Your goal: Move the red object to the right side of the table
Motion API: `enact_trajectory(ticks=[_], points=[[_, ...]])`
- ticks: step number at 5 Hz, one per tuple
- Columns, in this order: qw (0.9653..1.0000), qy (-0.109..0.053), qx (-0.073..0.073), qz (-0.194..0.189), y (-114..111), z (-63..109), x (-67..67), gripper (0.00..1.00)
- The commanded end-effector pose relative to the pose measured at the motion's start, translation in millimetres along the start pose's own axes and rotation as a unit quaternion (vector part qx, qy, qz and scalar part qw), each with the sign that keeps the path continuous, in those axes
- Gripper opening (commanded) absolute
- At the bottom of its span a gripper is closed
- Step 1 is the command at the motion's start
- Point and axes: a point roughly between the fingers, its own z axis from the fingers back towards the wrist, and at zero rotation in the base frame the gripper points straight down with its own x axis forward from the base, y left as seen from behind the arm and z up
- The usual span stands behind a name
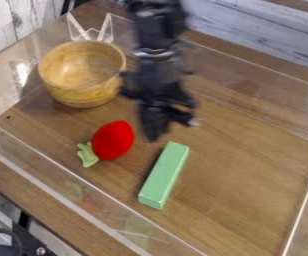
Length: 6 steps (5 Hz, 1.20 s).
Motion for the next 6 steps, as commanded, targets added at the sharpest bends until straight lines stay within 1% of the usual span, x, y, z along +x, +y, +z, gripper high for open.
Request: enact_trajectory(ticks=[1,2,3,4,5,6], points=[[0.9981,-0.032,0.012,-0.051,-26.0,10.0,30.4,0.0],[0.9949,-0.032,0.025,-0.092,-24.8,9.7,30.3,0.0],[0.9913,-0.023,0.04,-0.123,-27.2,11.1,31.1,0.0],[0.9889,-0.015,0.056,-0.137,-37.8,19.6,31.6,0.0],[0.9856,-0.012,0.079,-0.149,-50.3,32.1,34.4,0.0],[0.9888,-0.014,0.097,-0.113,-41.3,40.3,32.9,1.0]])
